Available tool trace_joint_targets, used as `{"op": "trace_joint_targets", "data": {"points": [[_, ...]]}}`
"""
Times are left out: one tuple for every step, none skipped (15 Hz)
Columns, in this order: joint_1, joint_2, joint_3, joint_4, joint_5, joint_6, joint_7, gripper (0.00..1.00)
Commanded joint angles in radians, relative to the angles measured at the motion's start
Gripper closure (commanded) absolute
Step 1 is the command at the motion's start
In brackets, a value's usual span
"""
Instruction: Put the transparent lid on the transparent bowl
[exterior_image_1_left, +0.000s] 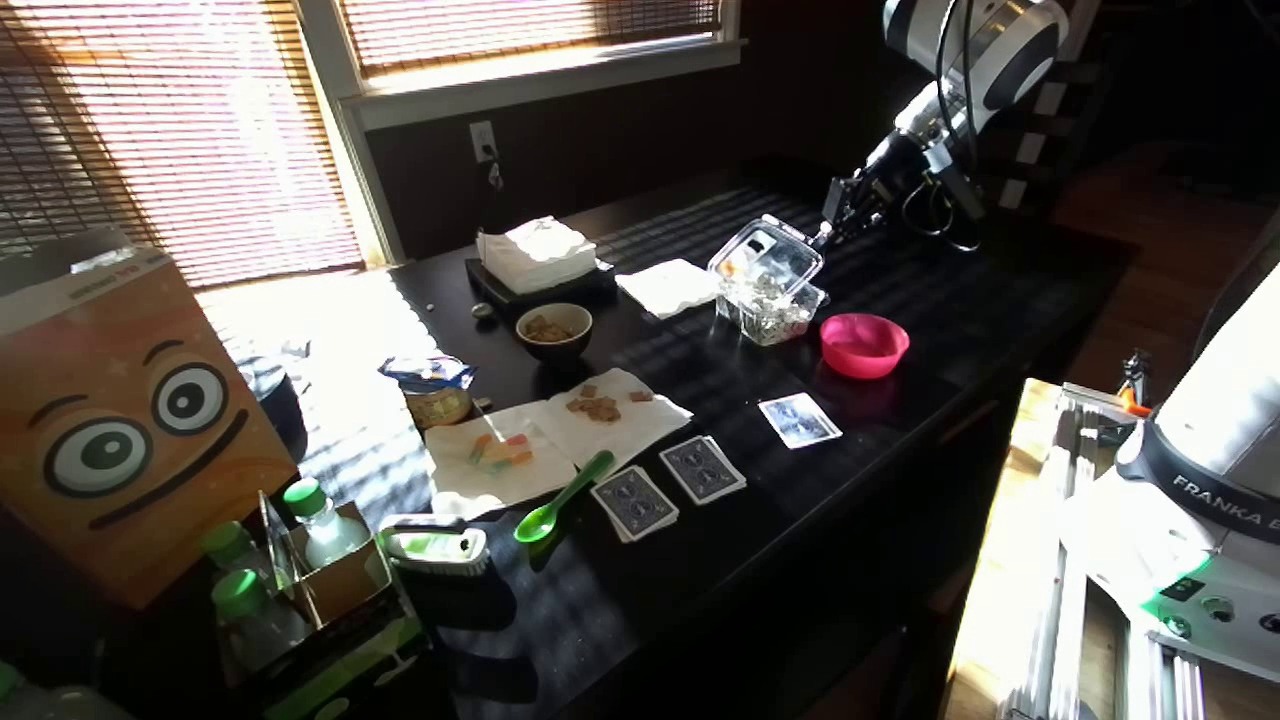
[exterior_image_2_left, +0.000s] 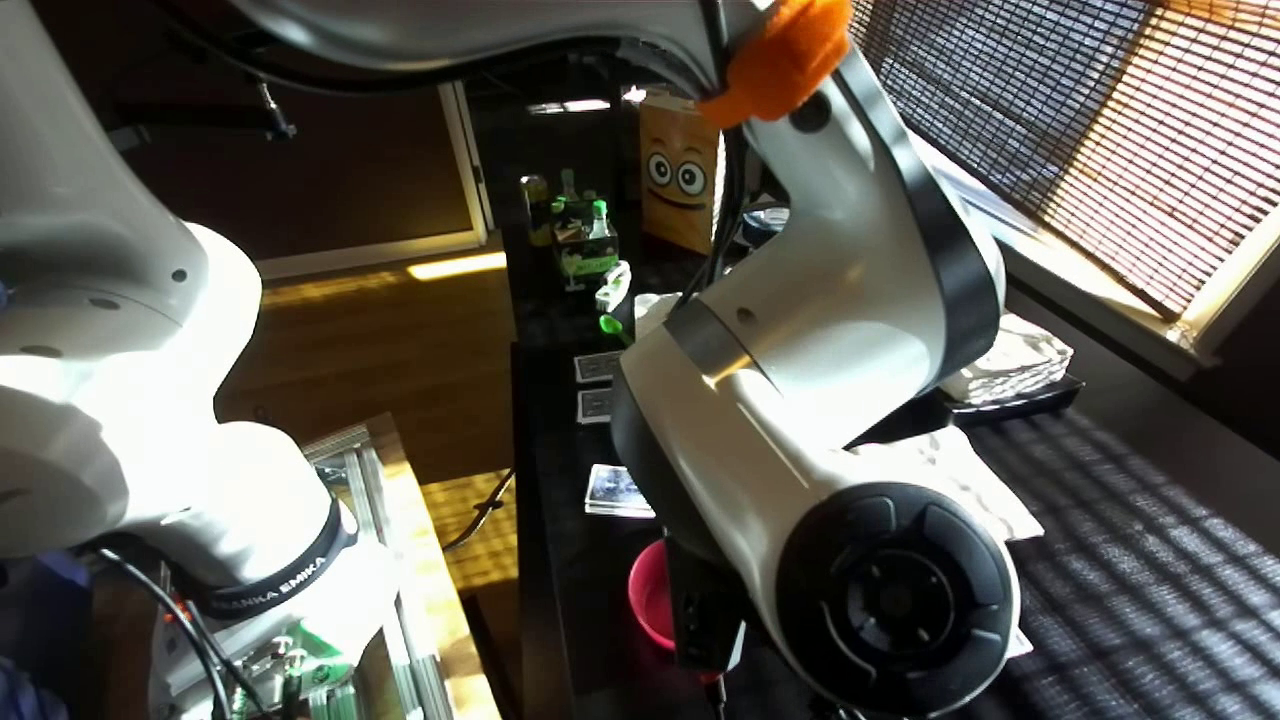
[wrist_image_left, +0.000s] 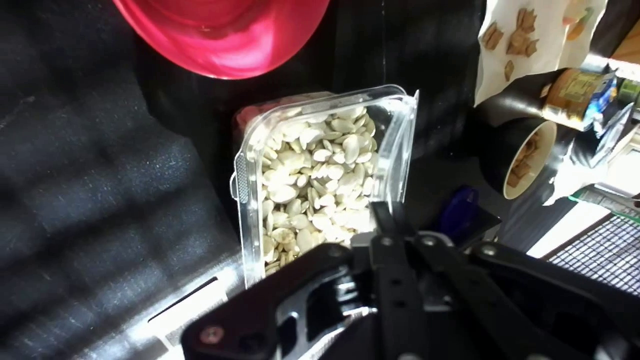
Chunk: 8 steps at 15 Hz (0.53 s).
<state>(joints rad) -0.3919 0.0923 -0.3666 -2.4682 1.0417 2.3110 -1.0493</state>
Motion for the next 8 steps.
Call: {"op": "trace_joint_targets", "data": {"points": [[-0.002, 0.045, 0.002, 0.047, -0.028, -0.016, 0.001, 1.00], [-0.002, 0.052, 0.003, 0.052, -0.029, -0.012, 0.003, 1.00], [-0.003, 0.058, 0.004, 0.058, -0.029, -0.012, 0.004, 1.00], [-0.002, 0.065, 0.005, 0.063, -0.032, -0.007, 0.006, 1.00], [-0.002, 0.070, 0.005, 0.066, -0.033, -0.004, 0.008, 1.00], [-0.002, 0.076, 0.006, 0.070, -0.035, 0.000, 0.009, 1.00], [-0.002, 0.081, 0.006, 0.073, -0.037, 0.004, 0.011, 1.00], [-0.001, 0.085, 0.006, 0.074, -0.039, 0.010, 0.013, 1.00]]}}
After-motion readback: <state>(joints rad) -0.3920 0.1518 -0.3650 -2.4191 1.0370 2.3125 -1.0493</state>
